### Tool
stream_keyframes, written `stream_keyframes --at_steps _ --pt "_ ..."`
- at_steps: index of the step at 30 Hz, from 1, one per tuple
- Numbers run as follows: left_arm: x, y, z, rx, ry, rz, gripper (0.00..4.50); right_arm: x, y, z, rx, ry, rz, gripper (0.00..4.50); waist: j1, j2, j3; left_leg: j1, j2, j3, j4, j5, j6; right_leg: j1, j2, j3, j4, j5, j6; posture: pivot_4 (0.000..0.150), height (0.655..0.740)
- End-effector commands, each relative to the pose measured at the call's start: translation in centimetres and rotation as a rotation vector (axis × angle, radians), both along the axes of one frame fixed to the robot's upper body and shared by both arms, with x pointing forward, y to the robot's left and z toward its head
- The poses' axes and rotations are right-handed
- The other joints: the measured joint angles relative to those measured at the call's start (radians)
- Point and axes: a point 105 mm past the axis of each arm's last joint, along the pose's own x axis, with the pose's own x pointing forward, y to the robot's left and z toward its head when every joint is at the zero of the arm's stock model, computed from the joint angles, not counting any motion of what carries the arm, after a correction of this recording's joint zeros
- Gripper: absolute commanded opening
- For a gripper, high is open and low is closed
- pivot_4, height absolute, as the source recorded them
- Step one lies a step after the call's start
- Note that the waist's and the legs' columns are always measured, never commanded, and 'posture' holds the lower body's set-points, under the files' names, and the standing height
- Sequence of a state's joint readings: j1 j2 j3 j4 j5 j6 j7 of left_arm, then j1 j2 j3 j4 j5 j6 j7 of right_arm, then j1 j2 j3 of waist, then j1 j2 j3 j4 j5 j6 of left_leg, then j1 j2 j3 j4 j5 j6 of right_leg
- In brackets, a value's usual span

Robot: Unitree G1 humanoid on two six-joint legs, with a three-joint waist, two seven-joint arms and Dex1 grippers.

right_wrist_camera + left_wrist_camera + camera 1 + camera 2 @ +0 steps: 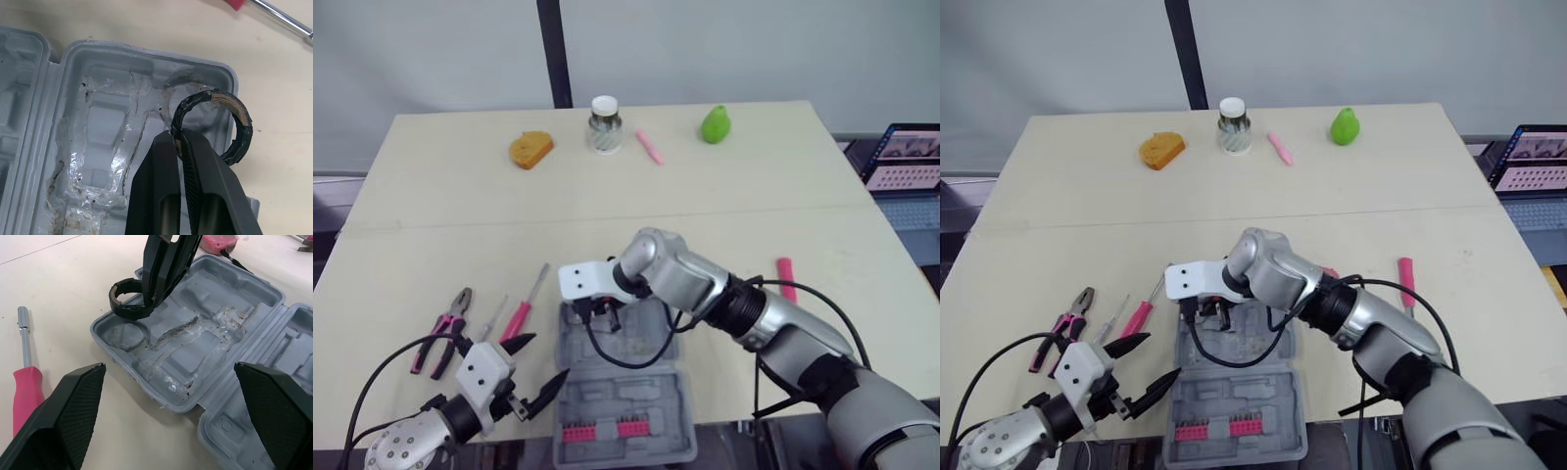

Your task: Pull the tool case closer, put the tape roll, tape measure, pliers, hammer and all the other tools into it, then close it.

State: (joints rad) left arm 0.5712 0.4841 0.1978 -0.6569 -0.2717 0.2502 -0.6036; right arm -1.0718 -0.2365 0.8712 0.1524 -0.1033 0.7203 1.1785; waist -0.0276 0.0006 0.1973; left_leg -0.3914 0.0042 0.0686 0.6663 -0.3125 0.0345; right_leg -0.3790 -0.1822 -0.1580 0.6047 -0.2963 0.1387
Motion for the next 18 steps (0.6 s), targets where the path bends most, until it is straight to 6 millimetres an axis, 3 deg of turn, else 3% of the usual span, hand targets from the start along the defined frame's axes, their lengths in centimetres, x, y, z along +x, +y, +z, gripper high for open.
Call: stream_keyframes --at_steps 1,18 --pt "-0.3 -0.4 0.6 -0.001 -0.022 -0.01 4.5 -0.8 0.8 0.0 -0.005 -0.005 0.052 0.1 0.0 0.0 0.0 0.0 0.0 0.0 0.0 0.0 0.0 0.0 0.0 0.0 0.0 0.0 0.0 0.15 0.74" --pt "-0.2 -0.2 0.6 0.002 -0.024 -0.003 4.5 -0.7 1.8 -0.7 -0.003 0.006 0.05 0.1 0.0 0.0 0.0 0.0 0.0 0.0 0.0 0.0 -0.001 -0.001 0.0 0.0 0.001 0.0 -0.001 0.15 0.74"
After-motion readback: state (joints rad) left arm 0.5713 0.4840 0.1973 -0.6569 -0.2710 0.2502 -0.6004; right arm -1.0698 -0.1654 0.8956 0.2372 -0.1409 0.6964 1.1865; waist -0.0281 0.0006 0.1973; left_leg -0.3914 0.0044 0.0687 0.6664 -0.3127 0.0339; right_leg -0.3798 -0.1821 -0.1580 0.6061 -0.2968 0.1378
